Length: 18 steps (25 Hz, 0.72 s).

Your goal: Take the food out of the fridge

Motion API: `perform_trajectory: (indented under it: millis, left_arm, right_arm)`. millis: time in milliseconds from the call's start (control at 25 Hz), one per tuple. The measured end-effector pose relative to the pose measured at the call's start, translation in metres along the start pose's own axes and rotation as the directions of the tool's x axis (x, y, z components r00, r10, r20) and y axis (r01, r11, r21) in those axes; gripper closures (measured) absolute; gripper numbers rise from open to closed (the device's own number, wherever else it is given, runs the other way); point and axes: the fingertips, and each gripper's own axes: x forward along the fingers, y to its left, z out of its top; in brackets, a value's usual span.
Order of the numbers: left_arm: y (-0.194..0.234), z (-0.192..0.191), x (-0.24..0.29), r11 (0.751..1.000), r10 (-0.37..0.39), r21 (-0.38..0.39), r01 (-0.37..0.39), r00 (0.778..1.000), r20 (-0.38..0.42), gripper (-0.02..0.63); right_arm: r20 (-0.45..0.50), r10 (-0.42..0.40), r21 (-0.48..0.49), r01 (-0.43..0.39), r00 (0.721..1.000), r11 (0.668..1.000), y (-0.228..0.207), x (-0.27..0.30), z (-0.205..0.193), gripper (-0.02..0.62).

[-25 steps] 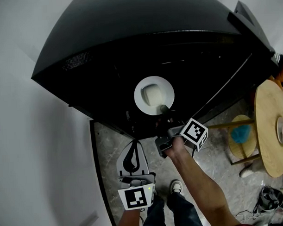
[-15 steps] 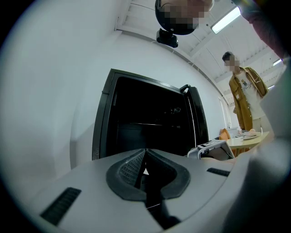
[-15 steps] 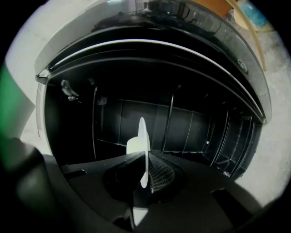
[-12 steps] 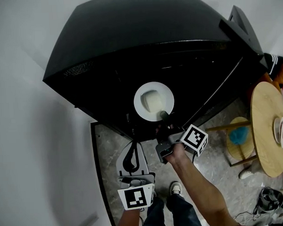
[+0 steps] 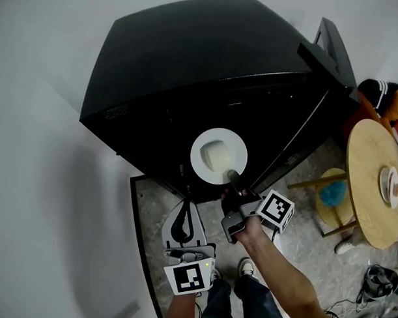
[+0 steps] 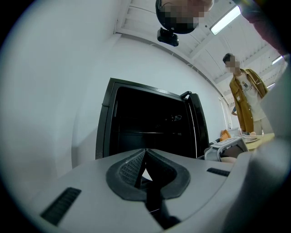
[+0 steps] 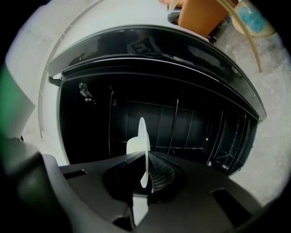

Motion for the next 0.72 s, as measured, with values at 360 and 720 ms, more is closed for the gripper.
perform_trajectory:
  millis: [360,720]
  left_arm:
    - [0.002,0.021,-0.006,0.998,-0.015,0.059,0.013,1.0,0.022,0.593]
    - [0.002,0.047,-0.014,0.994,-0.027,0.105,0.025,0.999,0.017,0.593]
  right_arm:
    - [0.015,0.012,0.026,-0.013,1.0,1.0,0.029,-0.029,-0.003,0.566]
    - [0.04,0.007,0.063,-0.009,0.999,0.998,0.066,-0.061,-0.002,0.566]
